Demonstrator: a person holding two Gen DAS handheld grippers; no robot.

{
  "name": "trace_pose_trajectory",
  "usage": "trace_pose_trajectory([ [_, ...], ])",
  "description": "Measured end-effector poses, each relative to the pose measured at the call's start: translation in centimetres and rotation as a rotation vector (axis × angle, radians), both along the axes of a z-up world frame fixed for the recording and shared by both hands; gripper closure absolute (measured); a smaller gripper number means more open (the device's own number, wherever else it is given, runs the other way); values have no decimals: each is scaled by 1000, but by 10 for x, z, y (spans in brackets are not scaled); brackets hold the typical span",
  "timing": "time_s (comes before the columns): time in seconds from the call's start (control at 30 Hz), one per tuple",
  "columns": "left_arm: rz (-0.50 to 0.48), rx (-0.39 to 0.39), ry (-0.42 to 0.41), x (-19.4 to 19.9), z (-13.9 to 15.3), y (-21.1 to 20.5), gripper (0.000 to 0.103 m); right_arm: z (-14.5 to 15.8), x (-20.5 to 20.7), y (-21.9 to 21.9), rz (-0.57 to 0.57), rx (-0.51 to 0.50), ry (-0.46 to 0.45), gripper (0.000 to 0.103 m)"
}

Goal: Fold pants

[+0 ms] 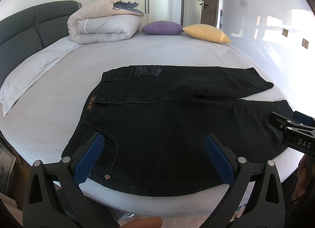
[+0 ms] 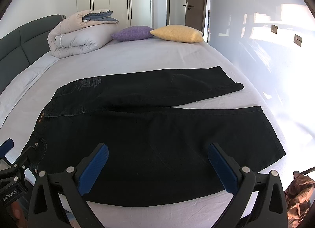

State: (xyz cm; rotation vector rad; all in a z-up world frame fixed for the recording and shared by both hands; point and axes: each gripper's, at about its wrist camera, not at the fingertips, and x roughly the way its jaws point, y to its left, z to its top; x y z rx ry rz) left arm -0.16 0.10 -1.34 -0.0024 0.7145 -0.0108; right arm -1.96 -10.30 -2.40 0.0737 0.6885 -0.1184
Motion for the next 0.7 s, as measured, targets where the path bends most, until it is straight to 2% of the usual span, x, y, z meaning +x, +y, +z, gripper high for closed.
trace_pose_trajectory([
  [0.7,-4,-7,9,1,-8,5,0,-2,-1,5,-1,-3,2,0],
])
